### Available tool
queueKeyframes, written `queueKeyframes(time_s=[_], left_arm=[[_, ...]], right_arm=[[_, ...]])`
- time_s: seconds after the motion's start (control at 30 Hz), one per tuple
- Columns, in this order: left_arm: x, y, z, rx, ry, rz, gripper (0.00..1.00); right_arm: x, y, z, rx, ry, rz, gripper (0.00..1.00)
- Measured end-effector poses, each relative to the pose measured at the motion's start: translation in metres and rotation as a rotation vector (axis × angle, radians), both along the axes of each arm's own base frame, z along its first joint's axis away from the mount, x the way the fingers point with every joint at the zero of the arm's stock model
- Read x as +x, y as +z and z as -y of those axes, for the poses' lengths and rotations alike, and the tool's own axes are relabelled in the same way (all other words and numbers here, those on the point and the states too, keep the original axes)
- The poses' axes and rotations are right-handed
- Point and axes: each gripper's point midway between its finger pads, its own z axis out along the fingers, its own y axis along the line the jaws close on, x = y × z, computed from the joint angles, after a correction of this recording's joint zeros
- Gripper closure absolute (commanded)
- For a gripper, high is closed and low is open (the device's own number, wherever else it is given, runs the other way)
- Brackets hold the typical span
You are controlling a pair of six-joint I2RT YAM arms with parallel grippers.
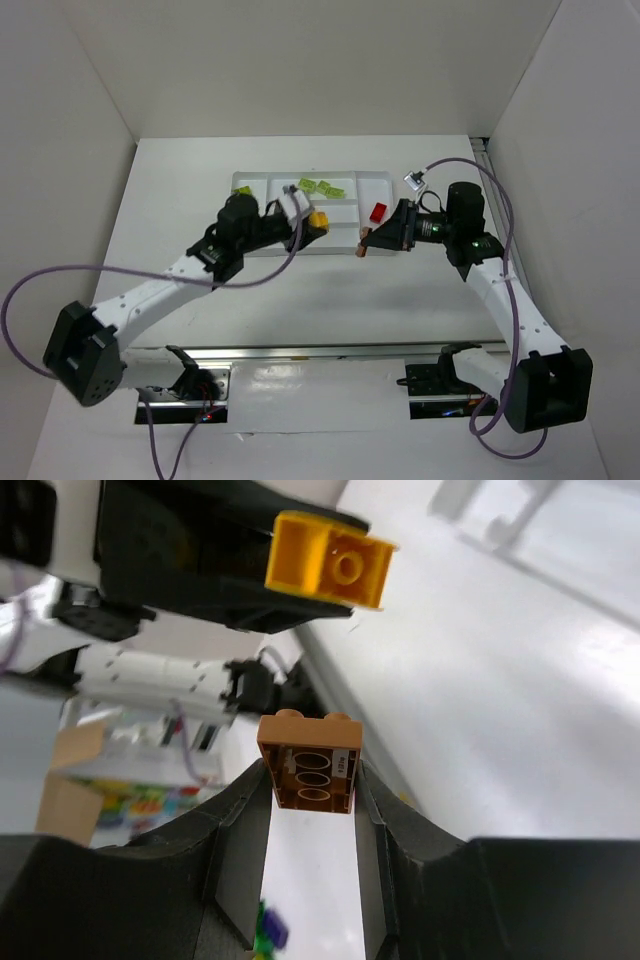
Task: Sort the legos into containers by color
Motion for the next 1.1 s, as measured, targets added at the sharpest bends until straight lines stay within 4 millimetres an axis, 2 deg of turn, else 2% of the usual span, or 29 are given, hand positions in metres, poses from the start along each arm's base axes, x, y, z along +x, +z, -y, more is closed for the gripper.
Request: queueKeyframes(time_s=[0.07, 0.2, 0.3, 0.4, 0.5, 0.57, 0.73, 0.93, 1.03, 1.1], left_arm=[[0.032, -0.008, 0.005, 0.012, 0.085, -0.144, 1.0], [0.105, -0.013, 0.035, 0.015, 0.219, -0.361, 1.0], [0.137, -0.039, 0.046, 0.028, 0.302, -0.478, 1.0], [0.149, -0.079, 0.048, 0.062, 0.378, -0.596, 1.0], [0.146, -0.113, 0.041, 0.11, 0.438, -0.691, 1.0], [0.145, -0.121, 0.038, 0.117, 0.462, -0.722, 1.0], [0.15, -0.127, 0.038, 0.105, 0.498, -0.744, 1.0], [0.172, -0.156, 0.043, 0.134, 0.553, -0.776, 0.99], [0.178, -0.172, 0.044, 0.154, 0.58, -0.813, 0.67], [0.18, -0.179, 0.043, 0.172, 0.588, -0.828, 0.4]], right_arm=[[0.013, 0.0, 0.003, -0.031, -0.063, 0.015, 0.95], [0.036, -0.006, 0.011, -0.086, -0.18, 0.024, 0.94], [0.048, -0.015, 0.017, -0.112, -0.232, 0.006, 0.94], [0.056, -0.025, 0.024, -0.137, -0.27, -0.021, 0.94], [0.06, -0.03, 0.032, -0.155, -0.306, -0.038, 0.94], [0.063, -0.031, 0.036, -0.161, -0.324, -0.039, 0.94], [0.065, -0.033, 0.04, -0.168, -0.336, -0.037, 0.94], [0.065, -0.034, 0.041, -0.175, -0.338, -0.034, 0.94], [0.065, -0.035, 0.042, -0.175, -0.339, -0.035, 0.94], [0.065, -0.035, 0.042, -0.175, -0.339, -0.036, 0.94]])
